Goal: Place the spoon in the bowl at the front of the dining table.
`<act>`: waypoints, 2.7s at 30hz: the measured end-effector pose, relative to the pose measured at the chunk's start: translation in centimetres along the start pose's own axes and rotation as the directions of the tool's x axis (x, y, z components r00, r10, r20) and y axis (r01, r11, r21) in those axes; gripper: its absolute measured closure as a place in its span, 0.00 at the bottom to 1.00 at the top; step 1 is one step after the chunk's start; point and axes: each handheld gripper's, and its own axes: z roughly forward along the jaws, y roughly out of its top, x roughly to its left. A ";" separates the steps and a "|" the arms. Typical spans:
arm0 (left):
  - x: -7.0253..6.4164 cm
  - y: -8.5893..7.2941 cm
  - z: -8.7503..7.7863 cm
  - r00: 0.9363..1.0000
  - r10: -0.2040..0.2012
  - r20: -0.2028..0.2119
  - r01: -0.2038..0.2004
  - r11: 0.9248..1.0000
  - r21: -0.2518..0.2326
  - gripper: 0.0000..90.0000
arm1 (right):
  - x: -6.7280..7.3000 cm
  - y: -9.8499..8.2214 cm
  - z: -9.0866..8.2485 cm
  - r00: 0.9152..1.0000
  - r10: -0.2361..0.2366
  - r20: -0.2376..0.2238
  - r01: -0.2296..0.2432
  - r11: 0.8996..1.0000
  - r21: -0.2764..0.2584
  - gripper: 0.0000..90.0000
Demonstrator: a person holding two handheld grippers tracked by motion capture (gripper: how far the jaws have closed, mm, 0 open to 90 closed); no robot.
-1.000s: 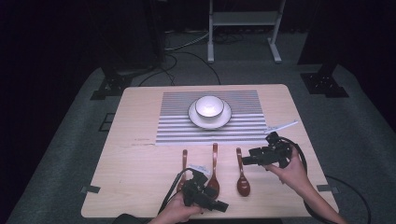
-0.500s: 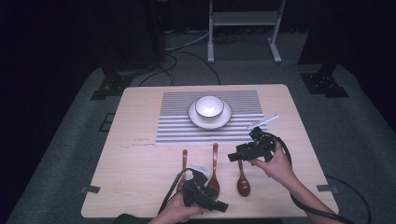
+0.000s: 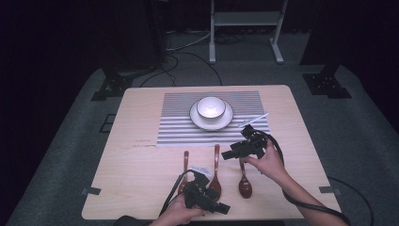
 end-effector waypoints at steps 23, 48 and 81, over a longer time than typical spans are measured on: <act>0.0 0.0 0.0 1.000 0.001 -0.001 -0.001 1.000 -0.002 0.08 | -0.5 2.1 3.1 1.000 0.010 0.015 -0.010 1.000 0.020 0.48; 0.1 0.0 -0.1 1.000 0.000 0.003 0.000 1.000 0.001 0.08 | -0.6 2.2 4.0 0.999 0.038 0.020 -0.039 0.999 0.026 0.77; 0.3 0.3 -2.2 1.000 0.012 -0.010 -0.013 0.996 -0.094 0.07 | -2.6 5.5 -1.0 0.977 0.185 -0.109 -0.192 0.979 -0.062 0.93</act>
